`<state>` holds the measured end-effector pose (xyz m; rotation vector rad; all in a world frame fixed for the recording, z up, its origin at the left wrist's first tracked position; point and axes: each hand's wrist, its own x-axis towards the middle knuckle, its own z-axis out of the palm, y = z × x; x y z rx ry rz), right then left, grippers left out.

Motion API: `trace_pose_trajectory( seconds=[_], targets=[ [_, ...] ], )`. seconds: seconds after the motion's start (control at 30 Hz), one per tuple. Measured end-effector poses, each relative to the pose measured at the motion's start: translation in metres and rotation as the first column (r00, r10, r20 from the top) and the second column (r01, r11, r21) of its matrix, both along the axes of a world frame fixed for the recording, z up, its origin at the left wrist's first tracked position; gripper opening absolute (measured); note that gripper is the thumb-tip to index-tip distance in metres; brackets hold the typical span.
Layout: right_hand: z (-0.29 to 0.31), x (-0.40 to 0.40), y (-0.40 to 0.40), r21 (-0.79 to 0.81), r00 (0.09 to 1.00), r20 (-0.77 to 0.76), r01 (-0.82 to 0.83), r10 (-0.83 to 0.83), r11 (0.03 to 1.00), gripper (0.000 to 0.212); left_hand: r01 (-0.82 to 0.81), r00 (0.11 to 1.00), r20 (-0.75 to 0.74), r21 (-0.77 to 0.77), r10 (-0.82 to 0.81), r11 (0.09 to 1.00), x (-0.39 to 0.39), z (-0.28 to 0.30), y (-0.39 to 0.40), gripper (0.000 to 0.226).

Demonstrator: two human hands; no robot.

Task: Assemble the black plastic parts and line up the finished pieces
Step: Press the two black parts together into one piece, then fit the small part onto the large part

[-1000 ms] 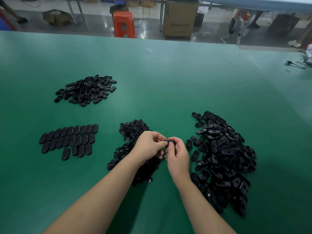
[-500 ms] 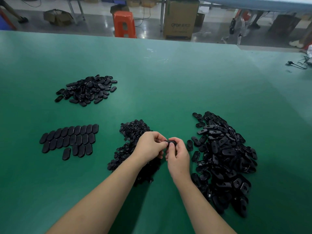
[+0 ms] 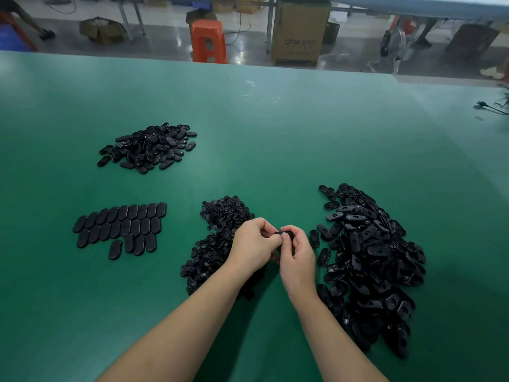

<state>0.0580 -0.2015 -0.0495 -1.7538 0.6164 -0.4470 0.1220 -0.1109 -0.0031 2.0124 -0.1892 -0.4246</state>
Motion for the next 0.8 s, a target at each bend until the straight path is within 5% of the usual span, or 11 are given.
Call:
trace_pose_trajectory(
  seconds=[0.4, 0.67, 0.8],
  targets=[
    [0.001, 0.0, 0.002, -0.076, 1.0, 0.011, -0.015, 0.016, 0.997, 0.023, 0.101, 0.994, 0.028, 0.017, -0.101, 0.995, 0.002, 0.002, 0.011, 0.01],
    [0.003, -0.001, 0.004, 0.004, 0.995, 0.084, -0.059, 0.059, 0.998, 0.03, 0.177, 0.839, 0.399, 0.442, -0.369, 0.88, 0.003, 0.014, 0.013, 0.013],
    [0.002, -0.002, 0.002, 0.04, 0.997, 0.055, -0.063, 0.061, 0.997, 0.029, 0.043, 0.838, 0.486, 0.393, -0.248, 0.918, 0.001, 0.018, 0.043, 0.009]
  ],
)
